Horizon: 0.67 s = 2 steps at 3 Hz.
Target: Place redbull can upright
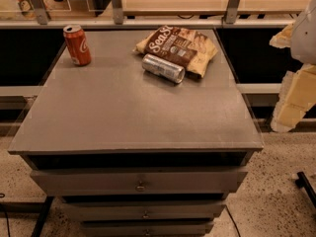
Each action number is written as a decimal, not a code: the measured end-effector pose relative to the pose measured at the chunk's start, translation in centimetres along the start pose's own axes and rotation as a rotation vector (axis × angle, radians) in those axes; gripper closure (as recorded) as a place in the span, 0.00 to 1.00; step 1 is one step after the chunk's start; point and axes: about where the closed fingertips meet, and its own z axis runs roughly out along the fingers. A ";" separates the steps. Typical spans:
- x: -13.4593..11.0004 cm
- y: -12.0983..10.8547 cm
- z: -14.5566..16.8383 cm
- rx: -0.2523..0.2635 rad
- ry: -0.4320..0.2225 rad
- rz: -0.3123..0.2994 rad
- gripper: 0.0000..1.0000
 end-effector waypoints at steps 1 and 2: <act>0.0 0.0 0.0 0.000 0.000 0.000 0.00; -2.1 -0.6 0.8 -0.003 -0.019 -0.042 0.00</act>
Offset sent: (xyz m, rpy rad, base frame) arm 0.0280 0.0439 -0.0089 0.0139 0.0032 0.1039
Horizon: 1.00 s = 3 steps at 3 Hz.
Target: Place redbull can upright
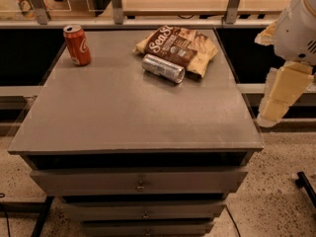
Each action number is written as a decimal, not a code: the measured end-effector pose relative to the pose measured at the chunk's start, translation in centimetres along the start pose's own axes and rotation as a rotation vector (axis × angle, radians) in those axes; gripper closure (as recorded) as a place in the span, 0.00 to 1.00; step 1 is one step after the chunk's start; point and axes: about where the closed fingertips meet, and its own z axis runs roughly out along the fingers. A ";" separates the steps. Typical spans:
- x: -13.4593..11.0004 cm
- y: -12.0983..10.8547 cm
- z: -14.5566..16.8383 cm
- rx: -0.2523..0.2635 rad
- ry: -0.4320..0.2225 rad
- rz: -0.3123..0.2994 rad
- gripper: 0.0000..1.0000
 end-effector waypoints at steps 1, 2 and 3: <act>-3.8 -1.5 1.9 0.003 0.002 -0.074 0.00; -8.5 -3.0 4.4 0.020 0.027 -0.154 0.00; -12.6 -4.5 6.7 0.035 0.056 -0.196 0.00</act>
Offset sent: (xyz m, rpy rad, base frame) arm 0.0956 0.1364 -0.0306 -0.1469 -0.0532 0.2100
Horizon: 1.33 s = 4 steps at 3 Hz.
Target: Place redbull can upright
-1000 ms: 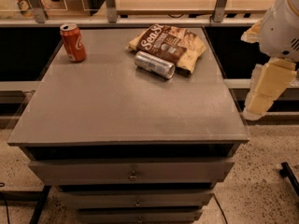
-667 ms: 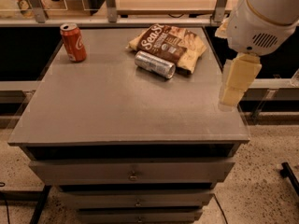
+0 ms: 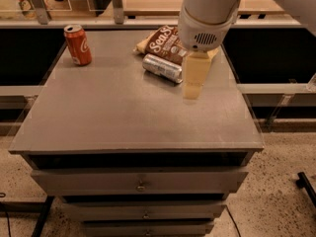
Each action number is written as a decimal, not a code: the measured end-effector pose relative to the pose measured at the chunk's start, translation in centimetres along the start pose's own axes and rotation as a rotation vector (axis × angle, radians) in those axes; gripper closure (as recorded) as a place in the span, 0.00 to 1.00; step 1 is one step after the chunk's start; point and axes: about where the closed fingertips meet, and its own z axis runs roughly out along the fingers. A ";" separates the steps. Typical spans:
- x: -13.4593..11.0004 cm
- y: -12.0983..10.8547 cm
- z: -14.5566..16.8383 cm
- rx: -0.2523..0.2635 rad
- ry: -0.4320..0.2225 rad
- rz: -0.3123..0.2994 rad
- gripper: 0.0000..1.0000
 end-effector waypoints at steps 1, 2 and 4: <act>-3.6 -1.7 2.3 -0.035 0.019 -0.024 0.00; -4.3 -1.8 2.4 -0.034 0.014 -0.034 0.00; -4.1 -4.0 4.2 -0.050 0.079 0.043 0.00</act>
Offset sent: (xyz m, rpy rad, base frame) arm 0.0215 0.0334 -0.0106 -0.0231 0.0284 0.0176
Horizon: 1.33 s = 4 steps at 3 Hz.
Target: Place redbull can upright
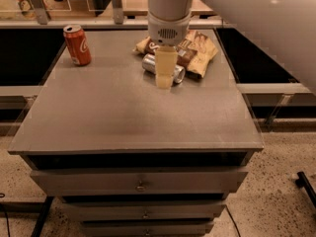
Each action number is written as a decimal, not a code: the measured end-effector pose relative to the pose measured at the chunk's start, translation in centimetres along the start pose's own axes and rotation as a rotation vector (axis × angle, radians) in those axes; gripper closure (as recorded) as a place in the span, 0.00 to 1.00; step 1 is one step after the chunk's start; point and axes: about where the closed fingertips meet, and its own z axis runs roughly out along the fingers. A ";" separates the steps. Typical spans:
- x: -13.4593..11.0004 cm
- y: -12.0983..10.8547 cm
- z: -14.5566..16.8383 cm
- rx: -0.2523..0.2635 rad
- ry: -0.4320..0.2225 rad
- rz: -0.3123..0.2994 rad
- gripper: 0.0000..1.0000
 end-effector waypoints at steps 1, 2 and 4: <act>0.6 -4.1 2.9 -0.031 0.104 0.159 0.00; 1.5 -7.4 5.5 -0.037 0.146 0.321 0.00; 2.5 -9.7 8.2 0.003 0.073 0.462 0.00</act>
Offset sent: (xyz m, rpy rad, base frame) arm 0.1093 -0.0481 -0.0513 -0.1037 0.1498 -0.5927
